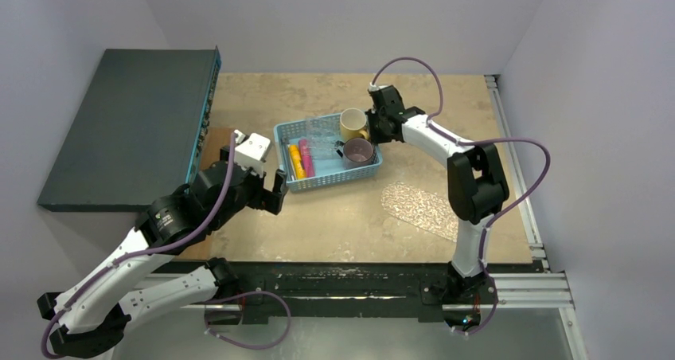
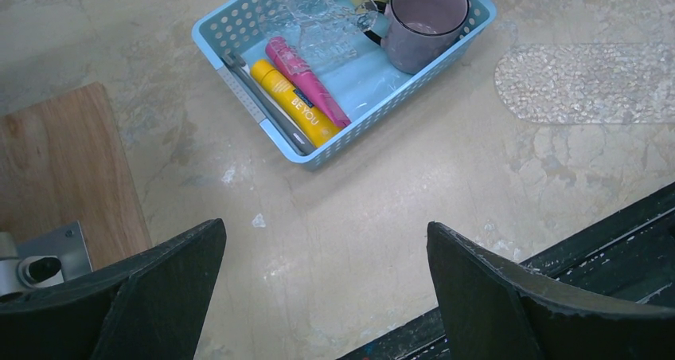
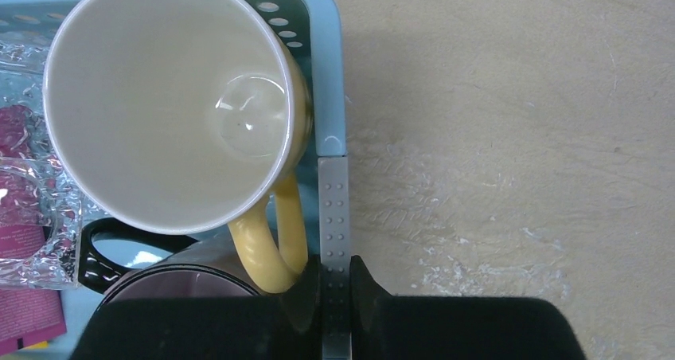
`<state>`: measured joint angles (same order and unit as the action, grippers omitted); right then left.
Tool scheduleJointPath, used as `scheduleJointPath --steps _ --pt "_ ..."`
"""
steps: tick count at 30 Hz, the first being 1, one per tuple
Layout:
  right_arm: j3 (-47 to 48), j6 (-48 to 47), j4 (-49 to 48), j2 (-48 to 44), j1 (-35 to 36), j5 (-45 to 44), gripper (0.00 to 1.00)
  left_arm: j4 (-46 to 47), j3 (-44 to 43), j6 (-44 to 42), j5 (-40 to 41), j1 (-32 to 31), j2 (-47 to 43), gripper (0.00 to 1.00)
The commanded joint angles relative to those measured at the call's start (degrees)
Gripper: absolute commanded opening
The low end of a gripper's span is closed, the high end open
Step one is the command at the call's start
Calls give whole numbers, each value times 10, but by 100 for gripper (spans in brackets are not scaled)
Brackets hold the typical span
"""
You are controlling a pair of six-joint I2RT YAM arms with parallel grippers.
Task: Prepare toiletry sets of a toothbrush and toothpaste on the tray
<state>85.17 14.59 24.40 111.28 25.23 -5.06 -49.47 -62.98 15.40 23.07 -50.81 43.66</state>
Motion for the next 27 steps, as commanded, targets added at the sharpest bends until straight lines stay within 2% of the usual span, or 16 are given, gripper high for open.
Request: scheduleJointPath --steps 1,11,27 --pt "6 6 12 -17 -2 -37 0 -3 0 -8 12 -2 -1 97" --pt "-35 51 -11 -51 -25 -75 0 -3 0 -7 12 -2 2 96" --pt "-18 60 -10 -51 -79 -77 0 -4 0 -7 14 -1 5 96"
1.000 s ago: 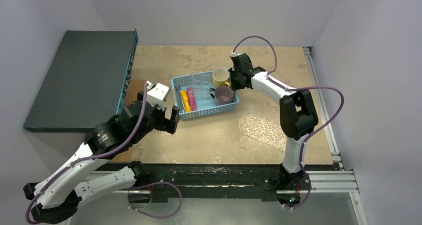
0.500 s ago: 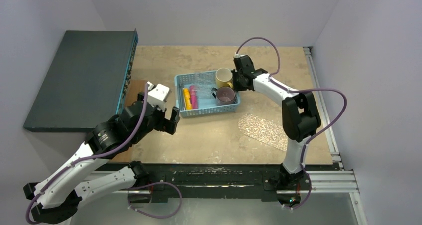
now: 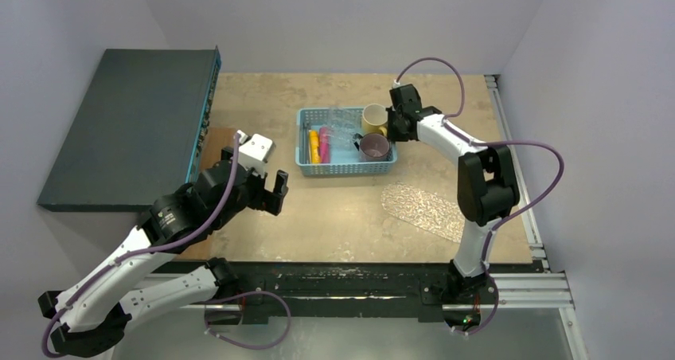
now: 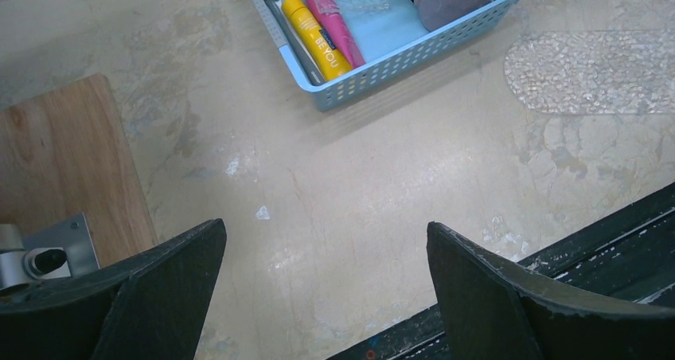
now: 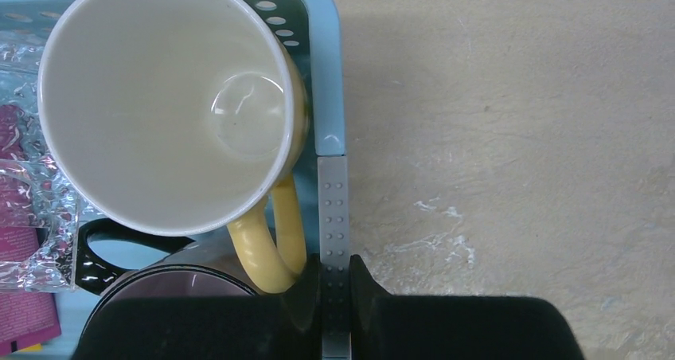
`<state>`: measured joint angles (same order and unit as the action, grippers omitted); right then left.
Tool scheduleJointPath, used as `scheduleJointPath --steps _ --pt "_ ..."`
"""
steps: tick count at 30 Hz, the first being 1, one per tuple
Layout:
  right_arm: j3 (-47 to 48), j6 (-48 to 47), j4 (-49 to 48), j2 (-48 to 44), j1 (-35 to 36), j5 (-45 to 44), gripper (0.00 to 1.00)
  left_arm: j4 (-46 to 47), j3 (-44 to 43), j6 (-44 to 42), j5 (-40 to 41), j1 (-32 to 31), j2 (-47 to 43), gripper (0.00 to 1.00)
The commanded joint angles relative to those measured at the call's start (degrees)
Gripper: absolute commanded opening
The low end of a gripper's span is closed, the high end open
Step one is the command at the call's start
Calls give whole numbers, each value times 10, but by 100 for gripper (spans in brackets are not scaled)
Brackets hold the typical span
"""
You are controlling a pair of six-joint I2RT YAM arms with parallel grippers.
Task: Prepare toiletry sets of a toothbrush and toothpaste on the tray
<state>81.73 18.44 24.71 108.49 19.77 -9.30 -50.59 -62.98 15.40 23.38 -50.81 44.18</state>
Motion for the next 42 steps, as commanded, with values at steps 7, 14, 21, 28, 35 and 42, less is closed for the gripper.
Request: scheduleJointPath --steps 7,14,21,28,35,42 --pt "26 15 -3 -19 -26 -36 7 7 0 -7 10 -2 0 96" --pt "39 13 19 -38 -26 -58 31 5 -1 -8 9 -1 4 96" --pt "40 10 43 -72 -26 -72 38 5 -2 -8 8 -1 2 96" --pt "-38 19 38 -157 -22 -55 40 4 -2 -7 7 -2 -2 96" --pt "-126 32 36 -255 2 -22 42 4 -2 -7 -1 -1 -7 96" --pt "-190 62 42 -320 54 -16 44 5 -2 -7 -4 -2 -7 96"
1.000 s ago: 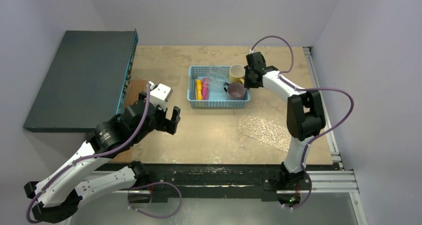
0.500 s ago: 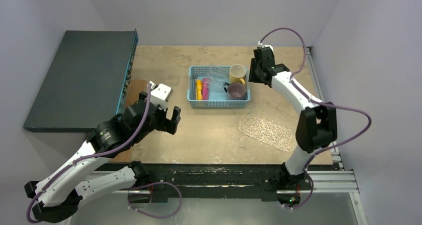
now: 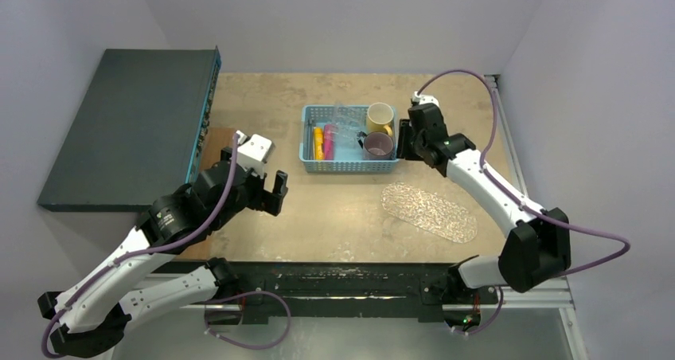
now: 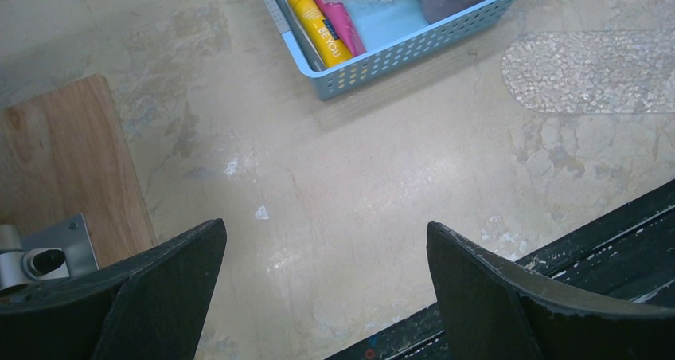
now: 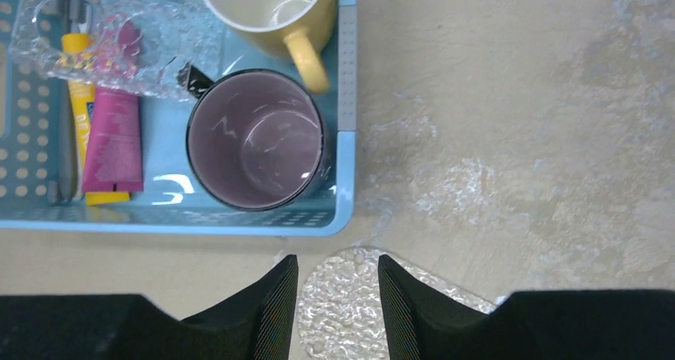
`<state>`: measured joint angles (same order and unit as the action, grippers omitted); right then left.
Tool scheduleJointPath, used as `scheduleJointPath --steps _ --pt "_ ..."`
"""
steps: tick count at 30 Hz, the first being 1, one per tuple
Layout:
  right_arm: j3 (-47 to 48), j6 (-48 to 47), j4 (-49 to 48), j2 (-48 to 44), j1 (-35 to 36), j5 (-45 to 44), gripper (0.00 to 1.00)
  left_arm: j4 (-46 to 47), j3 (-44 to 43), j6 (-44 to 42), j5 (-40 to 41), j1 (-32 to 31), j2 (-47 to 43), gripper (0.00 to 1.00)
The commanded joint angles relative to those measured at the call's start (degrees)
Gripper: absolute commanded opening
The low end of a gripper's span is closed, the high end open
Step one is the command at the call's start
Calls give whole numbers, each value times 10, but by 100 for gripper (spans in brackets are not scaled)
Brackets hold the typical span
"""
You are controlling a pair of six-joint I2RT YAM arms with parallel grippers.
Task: Prepare toiletry sets of a toothbrush and toothpaste on the tray
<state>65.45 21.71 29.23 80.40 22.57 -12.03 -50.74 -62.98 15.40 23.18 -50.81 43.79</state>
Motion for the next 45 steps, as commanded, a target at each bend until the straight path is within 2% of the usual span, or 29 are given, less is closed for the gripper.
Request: scheduleJointPath --steps 1,5,18,27,45 --pt "-38 36 -5 -47 35 13 44 6 -2 -7 -2 -2 -3 96" --pt "-77 69 -14 -66 67 2 48 6 -2 -6 -2 -2 -4 96" --pt "-174 114 -78 -46 81 83 51 5 -1 -6 0 -2 0 96" --pt "-208 128 -98 -26 94 103 52 6 -2 -5 1 -1 4 96" --pt "-243 146 -102 7 105 88 52 4 -2 -6 0 -1 8 96"
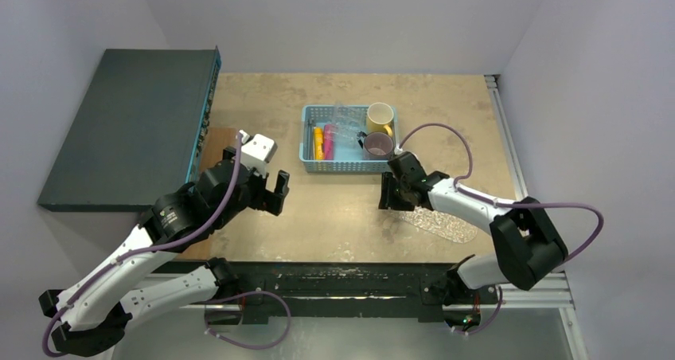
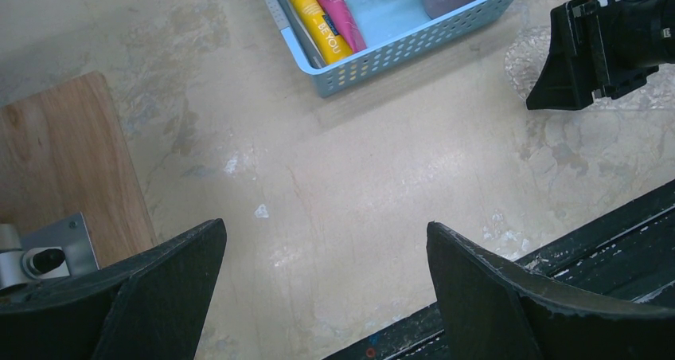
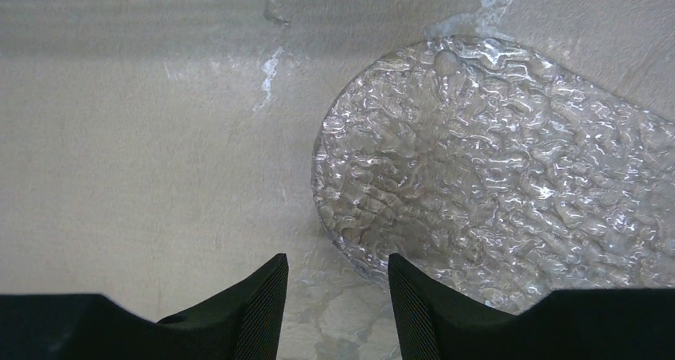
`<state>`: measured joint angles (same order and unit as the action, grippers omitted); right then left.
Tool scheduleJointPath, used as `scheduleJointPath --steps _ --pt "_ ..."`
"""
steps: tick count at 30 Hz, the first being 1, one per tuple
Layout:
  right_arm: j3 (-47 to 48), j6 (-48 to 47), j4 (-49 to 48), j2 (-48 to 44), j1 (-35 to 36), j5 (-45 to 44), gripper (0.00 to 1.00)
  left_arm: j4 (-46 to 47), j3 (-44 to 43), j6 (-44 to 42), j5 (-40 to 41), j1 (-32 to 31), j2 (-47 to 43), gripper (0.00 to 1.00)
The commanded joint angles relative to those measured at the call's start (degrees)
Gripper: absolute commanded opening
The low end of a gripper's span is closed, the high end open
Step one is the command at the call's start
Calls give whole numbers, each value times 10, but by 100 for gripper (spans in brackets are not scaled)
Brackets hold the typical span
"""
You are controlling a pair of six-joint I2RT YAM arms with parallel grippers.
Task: Prepare toiletry sets of a toothbrush and toothpaste on the tray
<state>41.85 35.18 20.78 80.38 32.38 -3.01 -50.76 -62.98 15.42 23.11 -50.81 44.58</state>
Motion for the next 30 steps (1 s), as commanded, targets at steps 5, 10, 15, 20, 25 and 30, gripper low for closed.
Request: scheduleJointPath --steps 5,10,15,20,25,30 --pt "-14 14 -25 21 8 -5 52 4 -2 -6 2 -1 1 96" --pt "-20 14 -30 33 11 -7 52 3 -2 -6 3 -1 2 96" --pt "-18 11 -32 47 28 -2 52 4 -2 -6 3 -1 4 96" --pt "-22 14 -41 48 37 9 52 3 -2 -6 4 -2 4 96" --pt "-17 11 -54 63 49 28 51 2 -2 -6 5 -1 3 96" --pt "-8 -1 -66 84 70 61 51 2 -2 -6 7 -1 3 96"
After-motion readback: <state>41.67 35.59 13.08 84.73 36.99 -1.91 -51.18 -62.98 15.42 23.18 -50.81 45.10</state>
